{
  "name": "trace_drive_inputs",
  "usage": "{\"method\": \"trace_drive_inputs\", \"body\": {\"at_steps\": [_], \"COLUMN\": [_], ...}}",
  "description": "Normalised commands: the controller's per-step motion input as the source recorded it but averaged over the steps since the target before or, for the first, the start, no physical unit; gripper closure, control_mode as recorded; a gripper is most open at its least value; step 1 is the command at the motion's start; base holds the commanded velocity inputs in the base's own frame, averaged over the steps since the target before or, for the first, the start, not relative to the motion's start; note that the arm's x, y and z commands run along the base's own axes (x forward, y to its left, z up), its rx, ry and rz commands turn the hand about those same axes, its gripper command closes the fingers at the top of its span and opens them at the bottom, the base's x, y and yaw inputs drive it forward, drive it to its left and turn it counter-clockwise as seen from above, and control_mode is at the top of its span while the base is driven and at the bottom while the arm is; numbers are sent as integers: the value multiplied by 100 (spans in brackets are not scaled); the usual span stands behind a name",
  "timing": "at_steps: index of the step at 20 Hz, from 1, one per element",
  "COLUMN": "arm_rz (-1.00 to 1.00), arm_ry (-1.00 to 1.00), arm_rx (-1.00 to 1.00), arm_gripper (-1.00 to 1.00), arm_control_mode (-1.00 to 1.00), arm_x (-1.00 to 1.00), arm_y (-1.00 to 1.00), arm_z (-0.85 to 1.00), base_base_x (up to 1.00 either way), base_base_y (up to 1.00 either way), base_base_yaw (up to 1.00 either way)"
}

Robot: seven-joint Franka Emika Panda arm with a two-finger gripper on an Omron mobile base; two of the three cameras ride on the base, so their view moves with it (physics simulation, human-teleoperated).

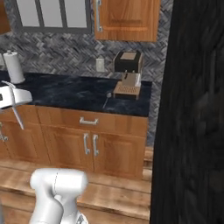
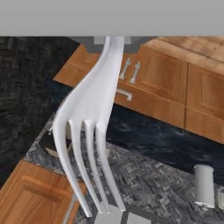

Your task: Take the fork and place it on the left side of the plate. Then take the spoon and place it on the right side of the plate. Make sure they're directly next to the plate.

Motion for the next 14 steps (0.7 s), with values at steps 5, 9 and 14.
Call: {"method": "trace_drive_inputs", "body": {"at_steps": [5, 9, 14], "arm_rz": [0, 0, 0], "arm_ry": [0, 0, 0], "arm_rx": [0, 0, 0], "arm_gripper": [100, 100, 100], "arm_control_mode": [100, 100, 100], "arm_x": [0, 0, 0], "arm_y": [0, 0, 0], "arm_z": [0, 0, 0], "base_base_x": [-100, -100, -100], "base_base_y": [17, 29, 42], "base_base_yaw": [12, 20, 24]}}
